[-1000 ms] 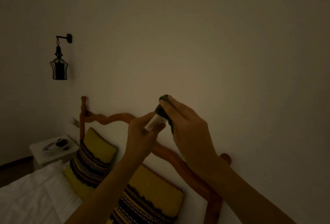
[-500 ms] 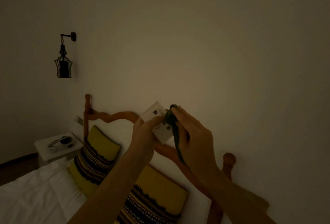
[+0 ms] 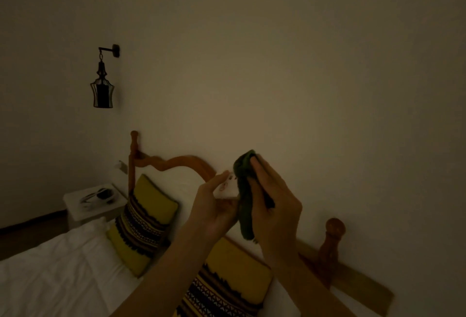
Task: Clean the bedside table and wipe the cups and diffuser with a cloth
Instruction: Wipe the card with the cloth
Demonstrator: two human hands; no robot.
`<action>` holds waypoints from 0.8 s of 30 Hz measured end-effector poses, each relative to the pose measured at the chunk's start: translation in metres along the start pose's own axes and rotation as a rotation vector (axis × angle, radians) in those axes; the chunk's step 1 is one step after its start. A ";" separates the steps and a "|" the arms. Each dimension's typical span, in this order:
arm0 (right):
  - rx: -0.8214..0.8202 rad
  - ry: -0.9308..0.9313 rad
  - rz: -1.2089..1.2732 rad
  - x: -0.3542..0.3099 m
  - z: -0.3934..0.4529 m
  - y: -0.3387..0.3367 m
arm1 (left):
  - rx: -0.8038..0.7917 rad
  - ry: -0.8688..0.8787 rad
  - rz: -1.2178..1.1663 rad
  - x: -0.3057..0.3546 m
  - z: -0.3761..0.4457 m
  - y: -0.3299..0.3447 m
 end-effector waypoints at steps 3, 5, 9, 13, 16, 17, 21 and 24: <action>0.035 0.142 0.095 0.015 0.001 0.002 | 0.076 0.056 -0.043 0.004 0.001 -0.014; -0.004 0.302 0.135 0.032 0.001 0.003 | 0.105 0.090 0.039 0.012 0.002 -0.023; -0.339 0.527 0.171 0.054 0.009 0.013 | 0.123 0.172 0.470 0.034 -0.002 -0.038; -0.417 0.532 0.188 0.051 0.027 0.019 | 0.134 0.121 0.785 0.026 -0.004 -0.044; -0.462 0.549 0.171 0.051 0.033 0.024 | 0.119 0.091 0.916 0.014 -0.005 -0.043; -0.459 0.546 0.181 0.051 0.033 0.024 | 0.140 0.104 0.922 0.017 -0.005 -0.043; -0.305 0.492 0.143 0.052 0.025 0.003 | 0.279 0.166 0.851 0.042 0.001 -0.057; -0.212 0.389 0.045 0.046 0.006 -0.011 | 0.448 0.201 0.662 0.046 0.005 -0.075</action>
Point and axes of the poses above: each hand's wrist, its own z-axis towards the middle knuckle, its own y-axis out of the palm, x = y × z, the point moved 8 cm from there along z, towards the middle knuckle, and after that the axes turned 5 degrees about z, right-handed, at the moved point
